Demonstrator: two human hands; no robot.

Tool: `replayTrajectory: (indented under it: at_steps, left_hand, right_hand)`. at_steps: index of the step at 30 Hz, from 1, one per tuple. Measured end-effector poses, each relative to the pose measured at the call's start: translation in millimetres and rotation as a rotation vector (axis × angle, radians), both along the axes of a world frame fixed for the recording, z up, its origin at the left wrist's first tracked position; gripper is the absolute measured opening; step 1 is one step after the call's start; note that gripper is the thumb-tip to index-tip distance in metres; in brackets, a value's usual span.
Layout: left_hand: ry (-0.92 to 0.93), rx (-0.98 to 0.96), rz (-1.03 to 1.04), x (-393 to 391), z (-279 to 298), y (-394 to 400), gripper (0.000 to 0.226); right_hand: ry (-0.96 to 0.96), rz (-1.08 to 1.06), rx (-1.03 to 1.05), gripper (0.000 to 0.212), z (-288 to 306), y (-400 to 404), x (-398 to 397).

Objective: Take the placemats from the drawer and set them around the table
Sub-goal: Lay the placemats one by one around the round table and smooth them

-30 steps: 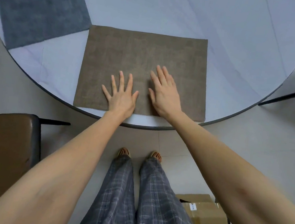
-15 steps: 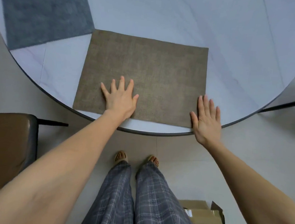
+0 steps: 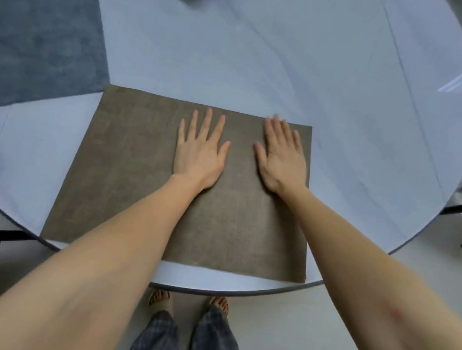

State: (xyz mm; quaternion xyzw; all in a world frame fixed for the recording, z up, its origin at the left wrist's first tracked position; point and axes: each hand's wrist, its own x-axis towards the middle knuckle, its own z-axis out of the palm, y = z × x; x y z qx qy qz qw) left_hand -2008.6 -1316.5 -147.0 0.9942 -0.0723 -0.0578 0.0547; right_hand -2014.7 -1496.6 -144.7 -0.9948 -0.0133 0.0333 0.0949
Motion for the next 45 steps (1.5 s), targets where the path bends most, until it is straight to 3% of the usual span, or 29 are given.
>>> replayTrajectory:
  at_steps: [3,6,12,18,23,25,28,35,40,43,45]
  left_hand:
    - [0.024,-0.011,-0.017,0,5,0,0.059]
    - [0.025,-0.026,-0.007,0,8,2,0.059]
    - [-0.007,-0.038,-0.002,0,6,3,0.057]
    - [0.044,-0.061,-0.047,6,16,12,0.053]
    - [0.063,-0.347,-0.052,25,34,27,0.044]
    - [0.092,-0.306,-0.18,30,31,32,0.046]
    - [0.119,-0.091,-0.335,32,14,43,0.053]
    - [0.076,-0.016,-0.104,37,7,124,0.067]
    - [0.131,-0.045,0.173,38,12,171,0.077]
    - [0.128,-0.116,0.167,28,26,169,0.072]
    - [0.079,-0.131,0.013,-2,32,168,0.067]
  right_hand:
    - [0.061,-0.194,-0.012,0.061,6,-39,-7]
    - [0.08,-0.244,-0.053,0.063,15,-41,-4]
    - [0.021,0.097,0.034,0.06,7,6,1]
    - [0.085,-0.242,0.018,0.062,11,-34,-9]
    - [0.015,-0.102,0.087,0.059,18,55,-31]
    - [0.021,-0.134,0.078,0.059,11,91,-47]
    - [0.003,-0.196,0.009,0.059,2,108,-56]
    - [0.0,-0.226,-0.062,0.058,1,112,-57]
    - [0.052,-0.442,-0.015,0.06,7,149,-63]
    - [0.016,-0.224,0.033,0.058,7,195,-88]
    - [-0.005,-0.146,0.002,0.057,2,210,-101]
